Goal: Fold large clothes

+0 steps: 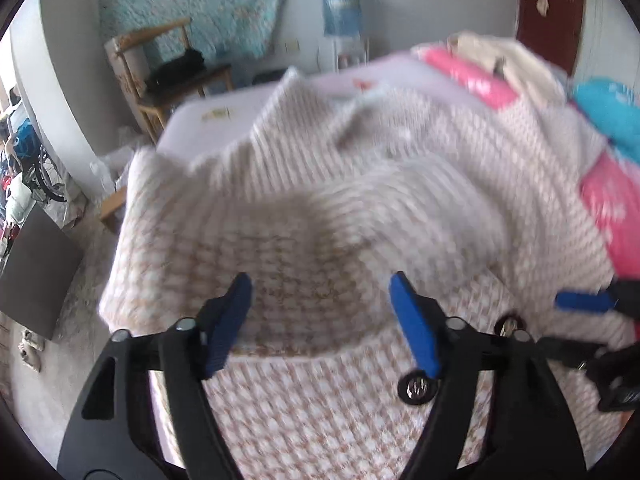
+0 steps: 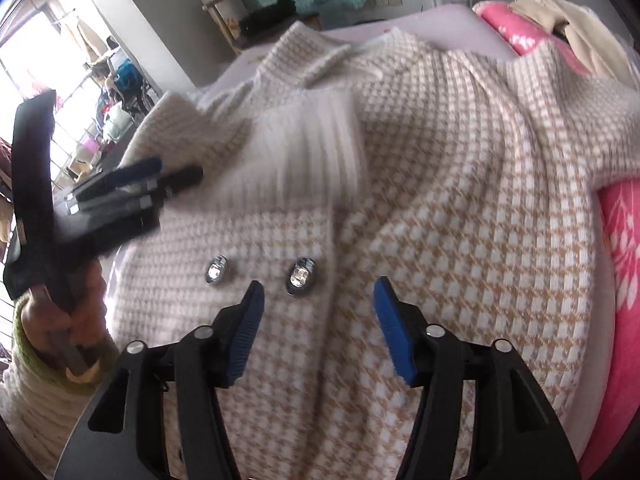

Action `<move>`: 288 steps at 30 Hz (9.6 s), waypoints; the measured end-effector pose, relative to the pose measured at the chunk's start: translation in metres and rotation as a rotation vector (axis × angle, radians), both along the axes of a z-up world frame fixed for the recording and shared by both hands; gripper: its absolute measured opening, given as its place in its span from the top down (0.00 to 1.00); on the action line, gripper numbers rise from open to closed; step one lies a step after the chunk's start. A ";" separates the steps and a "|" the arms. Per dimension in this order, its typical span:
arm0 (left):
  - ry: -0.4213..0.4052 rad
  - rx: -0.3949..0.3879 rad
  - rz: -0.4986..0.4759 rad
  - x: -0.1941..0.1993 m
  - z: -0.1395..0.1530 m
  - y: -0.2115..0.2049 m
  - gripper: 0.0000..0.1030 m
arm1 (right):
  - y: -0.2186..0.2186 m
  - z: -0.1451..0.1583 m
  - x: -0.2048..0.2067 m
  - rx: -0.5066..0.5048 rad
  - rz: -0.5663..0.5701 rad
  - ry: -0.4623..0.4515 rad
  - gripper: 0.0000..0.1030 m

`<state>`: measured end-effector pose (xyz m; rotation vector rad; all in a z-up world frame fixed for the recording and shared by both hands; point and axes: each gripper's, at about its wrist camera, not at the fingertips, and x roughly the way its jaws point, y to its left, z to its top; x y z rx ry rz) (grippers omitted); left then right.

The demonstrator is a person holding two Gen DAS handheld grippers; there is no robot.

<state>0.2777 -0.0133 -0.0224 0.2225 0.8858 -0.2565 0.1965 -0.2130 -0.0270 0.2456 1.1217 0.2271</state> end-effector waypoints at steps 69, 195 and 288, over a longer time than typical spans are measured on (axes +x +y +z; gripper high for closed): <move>0.081 -0.019 0.411 0.015 -0.045 0.130 0.60 | -0.075 0.068 0.139 0.007 -0.077 -0.178 0.93; 0.108 0.019 0.163 0.097 -0.048 -0.027 0.16 | -0.392 0.038 0.055 -0.056 -0.738 0.044 0.31; 0.262 -0.463 0.215 0.125 -0.028 0.102 0.85 | -0.094 0.027 0.176 0.097 -0.025 -0.050 0.46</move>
